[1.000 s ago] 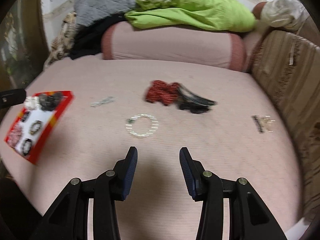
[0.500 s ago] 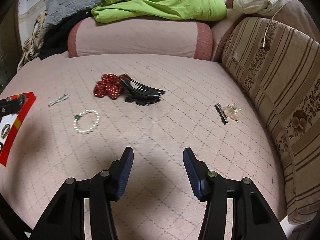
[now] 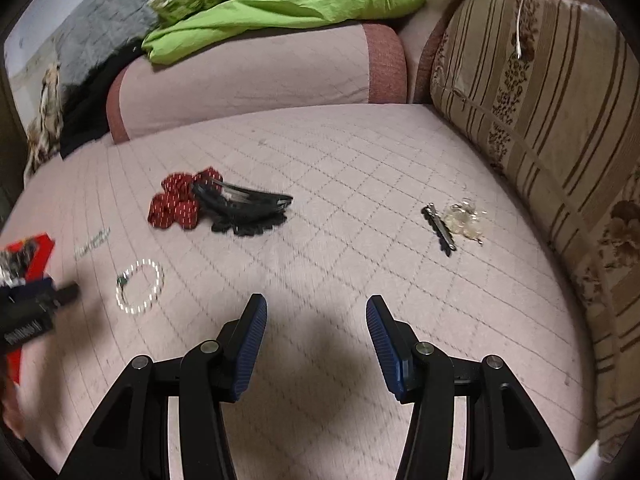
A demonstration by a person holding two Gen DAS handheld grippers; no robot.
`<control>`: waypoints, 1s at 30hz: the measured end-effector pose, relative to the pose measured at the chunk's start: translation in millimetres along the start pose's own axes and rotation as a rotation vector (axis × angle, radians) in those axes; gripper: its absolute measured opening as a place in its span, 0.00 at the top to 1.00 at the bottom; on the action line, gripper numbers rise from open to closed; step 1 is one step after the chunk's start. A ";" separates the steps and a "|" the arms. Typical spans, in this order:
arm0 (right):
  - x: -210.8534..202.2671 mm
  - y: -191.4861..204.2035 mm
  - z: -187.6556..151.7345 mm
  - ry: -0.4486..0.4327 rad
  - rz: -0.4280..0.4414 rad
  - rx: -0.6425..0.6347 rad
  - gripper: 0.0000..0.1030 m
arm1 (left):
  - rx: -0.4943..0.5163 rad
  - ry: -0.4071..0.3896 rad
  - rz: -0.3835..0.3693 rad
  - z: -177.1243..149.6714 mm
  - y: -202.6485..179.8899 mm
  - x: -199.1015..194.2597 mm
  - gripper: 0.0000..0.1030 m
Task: Organize jewelry
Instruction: 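Move both tools toward the pearl bracelet and black hair claw clip, then grasp the pearl bracelet with left while right grasps the black hair claw clip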
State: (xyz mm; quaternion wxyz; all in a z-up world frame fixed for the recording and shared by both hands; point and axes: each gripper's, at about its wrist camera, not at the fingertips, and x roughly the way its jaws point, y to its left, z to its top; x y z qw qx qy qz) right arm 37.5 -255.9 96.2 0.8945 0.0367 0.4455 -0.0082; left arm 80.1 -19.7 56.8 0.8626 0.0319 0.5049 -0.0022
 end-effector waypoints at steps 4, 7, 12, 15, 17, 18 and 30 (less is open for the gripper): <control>13.6 0.5 13.4 -0.029 0.063 -0.006 0.45 | 0.032 0.031 -0.015 4.9 -11.9 25.7 0.46; 25.2 12.7 28.8 -0.044 0.121 -0.061 0.36 | 0.026 0.048 -0.029 9.6 -13.0 40.9 0.46; 49.9 44.9 51.8 -0.071 0.110 -0.244 0.17 | 0.004 0.053 -0.063 18.6 -7.6 58.6 0.46; 71.7 60.5 63.4 -0.056 0.074 -0.357 0.16 | 0.038 0.040 -0.076 24.1 -9.3 61.9 0.46; 87.8 68.2 68.6 -0.028 0.074 -0.412 0.16 | 0.059 0.032 -0.088 25.0 -10.2 63.2 0.46; 93.4 70.8 69.6 -0.018 0.072 -0.431 0.17 | 0.067 0.028 -0.091 24.6 -10.2 62.4 0.46; 113.1 73.4 64.0 0.057 0.024 -0.400 0.78 | 0.109 0.001 -0.103 15.7 -29.9 52.2 0.89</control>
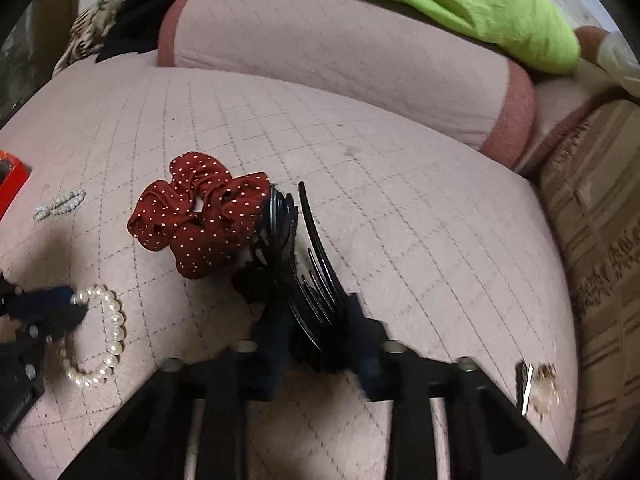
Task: Organize jewelry
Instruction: 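Grasp the pearl bracelet with left while right grasps the black hair claw clip, then carry the pearl bracelet and claw clip over the tray with both tools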
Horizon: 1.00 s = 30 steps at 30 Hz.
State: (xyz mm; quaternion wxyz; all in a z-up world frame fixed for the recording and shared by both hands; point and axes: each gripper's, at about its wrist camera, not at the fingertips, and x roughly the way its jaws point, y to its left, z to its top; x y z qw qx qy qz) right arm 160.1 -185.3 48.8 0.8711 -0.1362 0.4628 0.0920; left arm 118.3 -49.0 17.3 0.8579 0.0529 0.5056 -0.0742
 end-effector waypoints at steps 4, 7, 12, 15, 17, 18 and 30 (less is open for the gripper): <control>-17.5 -7.3 -7.0 -0.004 0.014 0.094 0.90 | -0.033 -0.003 -0.024 -5.6 4.9 -14.3 0.89; -32.1 -10.1 -13.0 -0.009 0.027 0.144 0.95 | -0.046 -0.022 -0.023 -7.8 9.3 -30.8 0.89; -62.3 -6.4 -26.7 -0.039 0.041 0.193 0.96 | -0.084 -0.050 -0.026 -15.3 20.9 -58.4 0.89; -80.5 -2.3 -33.2 -0.053 0.045 0.207 0.96 | -0.108 -0.065 -0.033 -22.1 28.8 -74.7 0.89; -90.9 3.6 -36.3 -0.052 0.043 0.208 0.96 | -0.123 -0.071 -0.032 -29.4 33.9 -84.3 0.89; -96.3 7.1 -38.2 -0.053 0.043 0.208 0.96 | -0.131 -0.073 -0.029 -32.6 35.1 -88.1 0.89; -143.4 69.8 -57.2 -0.058 0.101 0.174 0.95 | -0.218 -0.105 0.001 -69.8 65.7 -134.7 0.89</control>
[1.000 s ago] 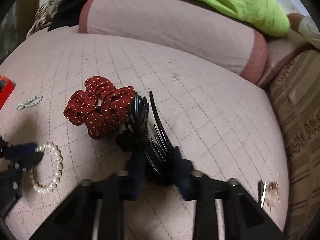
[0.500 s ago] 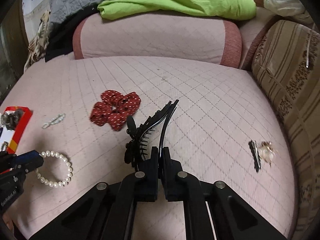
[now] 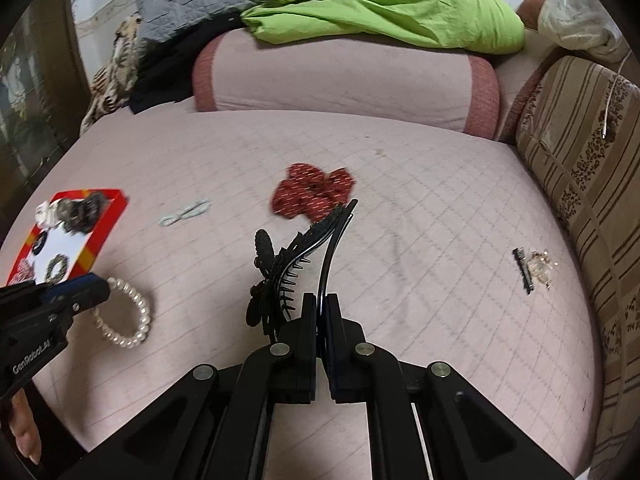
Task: Organize jewelry
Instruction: 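Carry the pearl bracelet and claw clip over the tray with both tools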
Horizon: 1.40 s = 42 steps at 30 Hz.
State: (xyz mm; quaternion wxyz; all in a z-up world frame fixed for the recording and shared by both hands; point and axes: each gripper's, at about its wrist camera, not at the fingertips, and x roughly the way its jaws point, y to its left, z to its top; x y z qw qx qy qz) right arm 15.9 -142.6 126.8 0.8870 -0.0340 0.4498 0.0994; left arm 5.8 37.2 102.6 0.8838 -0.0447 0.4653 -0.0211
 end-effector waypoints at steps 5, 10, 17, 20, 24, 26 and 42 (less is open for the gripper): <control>-9.0 24.1 -6.9 -0.006 0.015 -0.030 0.95 | -0.022 -0.029 0.040 -8.3 13.7 -19.9 0.89; -18.8 48.6 -11.5 -0.016 0.044 -0.061 0.95 | -0.039 -0.058 0.060 -15.2 28.3 -38.6 0.89; -24.9 79.2 -14.9 -0.015 0.078 -0.106 0.95 | -0.062 -0.084 0.104 -23.1 48.8 -60.4 0.89; -26.7 92.7 -14.8 -0.013 0.097 -0.124 0.95 | -0.073 -0.093 0.121 -25.2 57.0 -68.8 0.89; -29.4 109.0 -12.5 -0.016 0.119 -0.142 0.95 | -0.087 -0.103 0.136 -26.4 67.0 -77.9 0.89; -30.2 115.9 -10.7 -0.018 0.128 -0.151 0.95 | -0.099 -0.108 0.144 -26.6 73.1 -82.6 0.89; -27.4 198.3 12.0 -0.005 0.264 -0.233 0.95 | -0.197 -0.099 0.153 -0.8 164.7 -132.7 0.89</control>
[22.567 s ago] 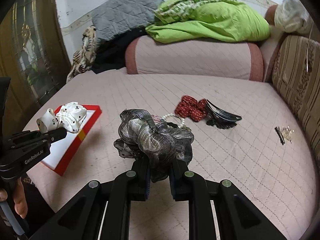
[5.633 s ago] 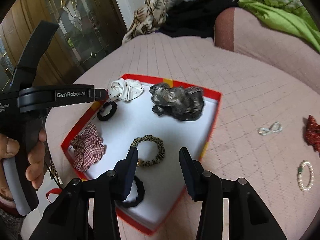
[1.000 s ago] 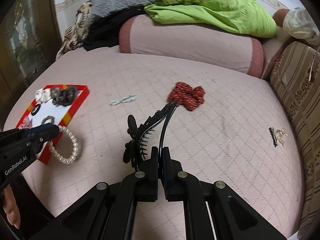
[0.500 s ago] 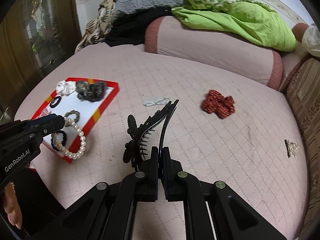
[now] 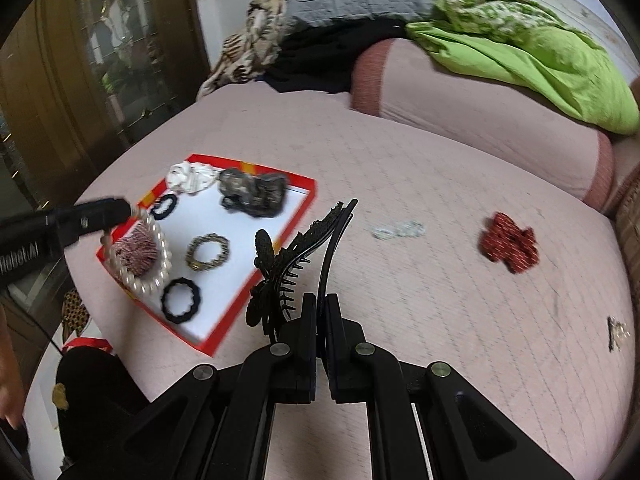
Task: Organize jewelry
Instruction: 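Carry the pearl bracelet and claw clip over the tray with both tools, then open both grippers to drop the pearl bracelet and claw clip into the tray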
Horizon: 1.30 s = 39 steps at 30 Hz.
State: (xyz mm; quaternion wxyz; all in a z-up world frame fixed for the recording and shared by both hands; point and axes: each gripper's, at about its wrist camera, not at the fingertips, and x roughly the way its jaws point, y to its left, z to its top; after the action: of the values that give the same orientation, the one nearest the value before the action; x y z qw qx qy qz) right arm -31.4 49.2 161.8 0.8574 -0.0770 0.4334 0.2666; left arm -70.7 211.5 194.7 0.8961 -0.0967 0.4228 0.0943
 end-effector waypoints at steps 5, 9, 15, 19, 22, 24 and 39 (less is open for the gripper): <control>12.1 23.0 11.1 0.007 0.035 -0.026 0.95 | -0.021 -0.011 -0.001 19.8 29.0 -5.9 0.89; 24.0 35.2 18.3 0.023 0.070 -0.029 0.95 | -0.020 0.002 0.019 32.8 44.8 3.5 0.89; 55.0 50.5 27.9 0.067 0.149 0.003 0.95 | -0.009 0.070 0.052 40.8 60.3 48.9 0.89; 81.9 56.9 33.6 0.099 0.175 0.026 0.95 | -0.025 0.108 0.086 42.2 76.7 84.1 0.89; 98.8 61.1 39.3 0.114 0.169 0.025 0.95 | -0.017 0.124 0.120 43.1 85.9 104.1 0.89; 112.2 64.5 43.5 0.126 0.158 0.022 0.95 | -0.018 0.134 0.145 45.4 91.4 116.8 0.89; 159.4 65.3 53.9 0.159 0.119 0.024 0.95 | -0.019 0.174 0.223 50.1 110.7 167.6 0.89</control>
State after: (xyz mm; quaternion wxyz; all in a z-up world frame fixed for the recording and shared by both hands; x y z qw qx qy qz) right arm 49.1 186.3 76.3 0.8038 -0.0616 0.5071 0.3050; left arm 43.3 345.5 85.6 0.8390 -0.0655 0.5062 0.1885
